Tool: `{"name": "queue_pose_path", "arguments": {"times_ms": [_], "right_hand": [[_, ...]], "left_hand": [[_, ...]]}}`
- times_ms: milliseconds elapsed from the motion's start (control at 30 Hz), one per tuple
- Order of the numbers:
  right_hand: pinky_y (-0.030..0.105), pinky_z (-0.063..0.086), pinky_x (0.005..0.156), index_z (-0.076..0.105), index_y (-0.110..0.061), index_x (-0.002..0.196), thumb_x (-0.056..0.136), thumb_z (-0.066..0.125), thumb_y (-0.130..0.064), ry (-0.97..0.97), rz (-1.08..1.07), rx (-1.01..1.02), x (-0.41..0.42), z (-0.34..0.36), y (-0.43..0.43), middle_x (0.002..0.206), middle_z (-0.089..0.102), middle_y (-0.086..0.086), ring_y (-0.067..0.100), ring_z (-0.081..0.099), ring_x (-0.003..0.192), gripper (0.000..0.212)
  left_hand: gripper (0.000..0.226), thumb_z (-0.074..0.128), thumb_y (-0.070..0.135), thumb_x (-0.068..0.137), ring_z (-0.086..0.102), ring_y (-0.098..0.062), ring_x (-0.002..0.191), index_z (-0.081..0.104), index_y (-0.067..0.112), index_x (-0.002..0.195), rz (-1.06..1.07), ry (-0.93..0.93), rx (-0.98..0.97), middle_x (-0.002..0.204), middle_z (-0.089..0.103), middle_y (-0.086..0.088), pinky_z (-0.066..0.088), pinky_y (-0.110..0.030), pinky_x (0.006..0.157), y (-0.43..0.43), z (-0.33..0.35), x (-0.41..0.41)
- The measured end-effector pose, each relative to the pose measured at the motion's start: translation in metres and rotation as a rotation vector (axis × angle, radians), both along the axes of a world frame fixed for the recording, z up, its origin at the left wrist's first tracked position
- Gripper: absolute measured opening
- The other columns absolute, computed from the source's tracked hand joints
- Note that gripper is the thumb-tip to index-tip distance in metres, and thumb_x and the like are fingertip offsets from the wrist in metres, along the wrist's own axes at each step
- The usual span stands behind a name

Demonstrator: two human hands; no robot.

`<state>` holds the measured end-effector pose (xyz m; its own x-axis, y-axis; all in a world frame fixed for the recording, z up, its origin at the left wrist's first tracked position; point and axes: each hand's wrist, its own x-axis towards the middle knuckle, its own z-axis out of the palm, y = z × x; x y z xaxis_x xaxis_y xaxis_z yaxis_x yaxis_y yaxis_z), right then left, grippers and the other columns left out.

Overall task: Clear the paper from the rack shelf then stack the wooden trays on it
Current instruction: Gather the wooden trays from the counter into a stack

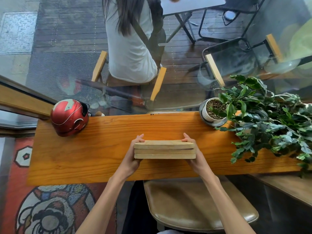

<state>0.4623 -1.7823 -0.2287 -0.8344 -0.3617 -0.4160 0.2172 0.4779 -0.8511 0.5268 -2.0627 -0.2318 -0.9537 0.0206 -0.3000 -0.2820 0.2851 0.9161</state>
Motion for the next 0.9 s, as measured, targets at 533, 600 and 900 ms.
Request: {"name": "queue_pose_path", "arguments": {"times_ms": [533,600,900], "right_hand": [[0.044,0.053,0.097,0.051,-0.018,0.134,0.080,0.053,-0.069,-0.365,-0.306,-0.146,-0.063,0.033,-0.037,0.123,0.065,0.002,0.021,0.063,0.114,0.075],[0.049,0.051,0.099,0.051,-0.019,0.133,0.073,0.052,-0.083,-0.449,-0.348,-0.107,-0.060,0.022,-0.041,0.121,0.066,0.003,0.024,0.064,0.112,0.087],[0.053,0.044,0.107,0.048,-0.020,0.140,0.068,0.045,-0.093,-0.566,-0.335,-0.025,-0.036,0.015,-0.024,0.130,0.063,0.002,0.024,0.060,0.118,0.102]], "left_hand": [[0.028,0.054,0.040,0.098,0.061,-0.009,0.099,0.042,0.024,0.118,0.449,-0.377,0.351,0.111,0.062,0.006,0.050,-0.027,0.085,0.014,0.048,-0.061],[0.047,0.056,0.055,0.091,0.062,-0.017,0.104,0.044,0.022,0.123,0.548,-0.467,0.388,0.114,0.063,0.003,0.050,-0.043,0.097,0.020,0.038,-0.060],[0.063,0.055,0.060,0.089,0.060,-0.026,0.114,0.050,0.012,0.130,0.576,-0.554,0.304,0.123,0.063,-0.006,0.048,-0.051,0.103,0.032,0.038,-0.044]]}}
